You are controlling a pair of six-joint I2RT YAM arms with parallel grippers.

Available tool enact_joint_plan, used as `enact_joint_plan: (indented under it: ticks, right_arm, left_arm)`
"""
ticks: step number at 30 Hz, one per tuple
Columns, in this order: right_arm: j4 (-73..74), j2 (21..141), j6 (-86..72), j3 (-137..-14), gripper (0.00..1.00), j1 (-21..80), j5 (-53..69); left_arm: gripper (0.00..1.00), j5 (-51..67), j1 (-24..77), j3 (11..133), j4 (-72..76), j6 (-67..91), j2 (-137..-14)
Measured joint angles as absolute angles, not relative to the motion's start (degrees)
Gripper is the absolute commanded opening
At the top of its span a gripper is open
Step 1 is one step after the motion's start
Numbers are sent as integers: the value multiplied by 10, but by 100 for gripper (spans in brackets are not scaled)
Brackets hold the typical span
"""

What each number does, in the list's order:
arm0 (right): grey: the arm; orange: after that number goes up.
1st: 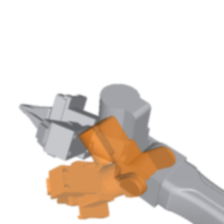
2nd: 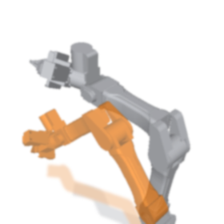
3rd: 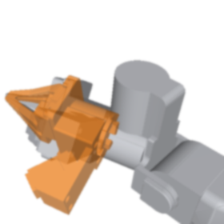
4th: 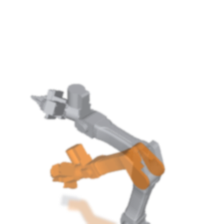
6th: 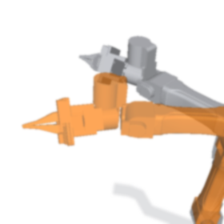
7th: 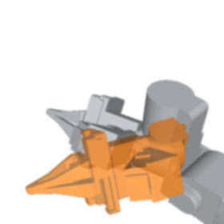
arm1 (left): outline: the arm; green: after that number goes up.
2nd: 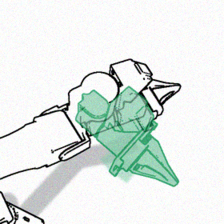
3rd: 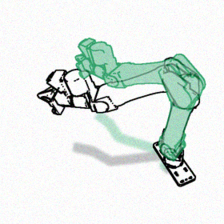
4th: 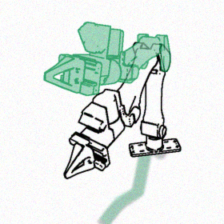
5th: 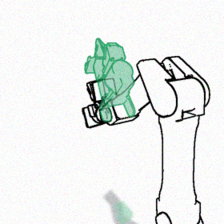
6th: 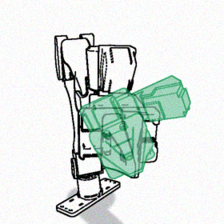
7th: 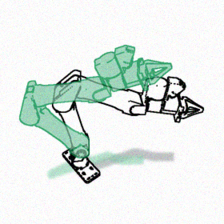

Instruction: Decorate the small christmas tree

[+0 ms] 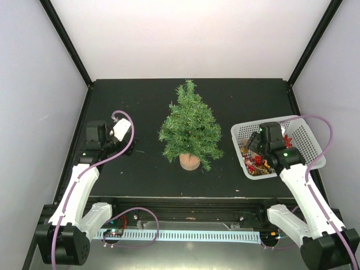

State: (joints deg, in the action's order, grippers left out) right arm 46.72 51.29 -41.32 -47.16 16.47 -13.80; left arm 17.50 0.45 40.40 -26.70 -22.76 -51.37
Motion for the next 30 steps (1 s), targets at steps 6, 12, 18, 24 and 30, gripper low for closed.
enact_joint_plan:
  ticks: [6,12,18,24,30]
  right_arm:
    - [441,578,-395,-505,74,132,-55]
    - [400,639,-390,-516,75,131,4]
    - [365,751,-404,-557,76,128,19]
    - [335,864,-415,-637,77,106,35]
    - [324,960,-415,-721,77,91,53]
  left_arm:
    - [87,206,4,409,-278,-234,-526]
    - [87,263,4,434,-288,-242,-556]
    - [87,287,4,438,-293,-246,-567]
    - [88,287,4,439,-306,-249,-570]
    - [88,286,4,439,-314,-249,-570]
